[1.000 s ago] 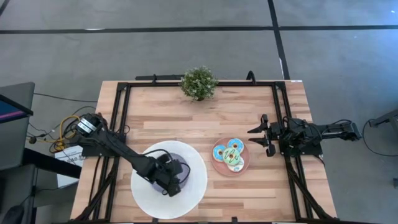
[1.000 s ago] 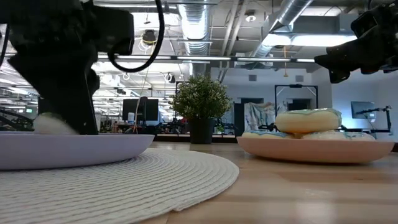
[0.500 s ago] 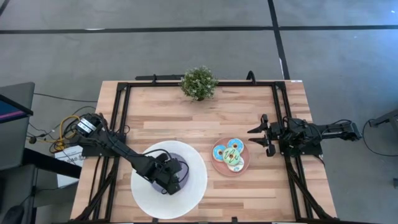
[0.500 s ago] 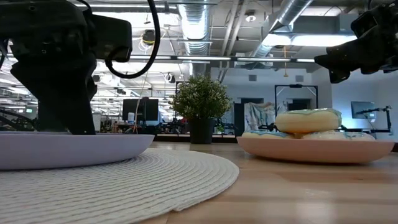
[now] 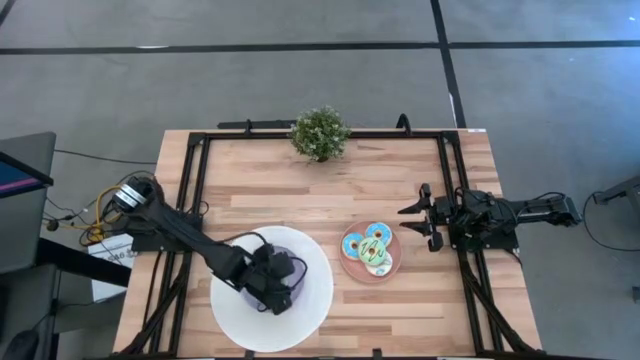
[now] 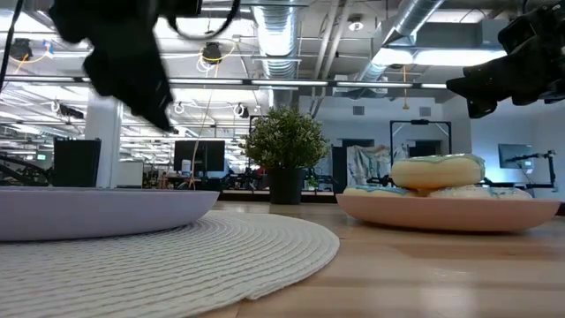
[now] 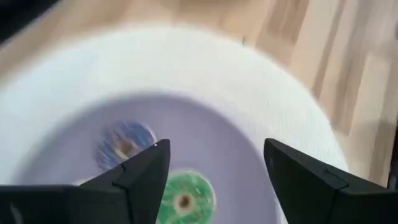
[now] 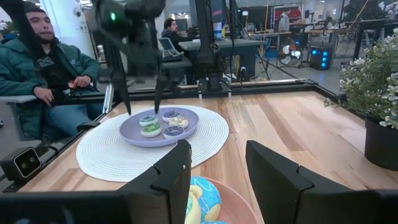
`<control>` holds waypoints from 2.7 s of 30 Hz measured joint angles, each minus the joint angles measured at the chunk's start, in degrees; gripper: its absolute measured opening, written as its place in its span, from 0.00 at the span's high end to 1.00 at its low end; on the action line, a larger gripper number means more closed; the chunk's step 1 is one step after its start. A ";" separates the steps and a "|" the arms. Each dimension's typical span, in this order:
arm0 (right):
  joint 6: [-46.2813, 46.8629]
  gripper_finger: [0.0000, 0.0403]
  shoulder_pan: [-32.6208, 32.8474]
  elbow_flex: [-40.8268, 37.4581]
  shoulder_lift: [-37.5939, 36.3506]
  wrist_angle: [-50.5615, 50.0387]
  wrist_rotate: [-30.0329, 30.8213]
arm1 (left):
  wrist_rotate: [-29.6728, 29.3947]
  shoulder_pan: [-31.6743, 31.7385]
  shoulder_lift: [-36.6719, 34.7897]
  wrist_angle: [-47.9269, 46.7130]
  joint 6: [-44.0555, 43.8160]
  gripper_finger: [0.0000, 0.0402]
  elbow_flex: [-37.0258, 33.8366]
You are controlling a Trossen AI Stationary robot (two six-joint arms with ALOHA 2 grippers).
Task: Pick & Place donuts
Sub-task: Return to Home Position
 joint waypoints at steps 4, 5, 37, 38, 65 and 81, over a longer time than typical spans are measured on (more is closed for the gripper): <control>0.01 0.64 0.00 0.00 -0.01 0.00 -0.01 | -6.82 0.18 -4.78 -1.72 8.19 0.43 0.52; 0.00 0.63 0.00 0.00 -0.01 0.00 0.00 | -7.06 0.57 -6.12 -1.54 11.53 0.46 0.31; 0.02 0.64 0.02 0.02 0.00 -0.04 -0.02 | -2.46 22.97 -79.76 34.33 47.98 1.00 -60.89; 0.00 0.64 0.01 0.02 -0.02 -0.04 -0.02 | -2.35 23.46 -82.38 32.13 48.75 1.00 -60.89; 0.00 0.64 0.01 0.02 -0.02 -0.11 -0.04 | 18.54 35.10 -94.96 27.59 52.83 1.00 -60.85; 0.02 0.64 0.02 0.02 -0.02 -0.13 -0.04 | 18.37 35.10 -94.96 27.43 52.57 1.00 -60.85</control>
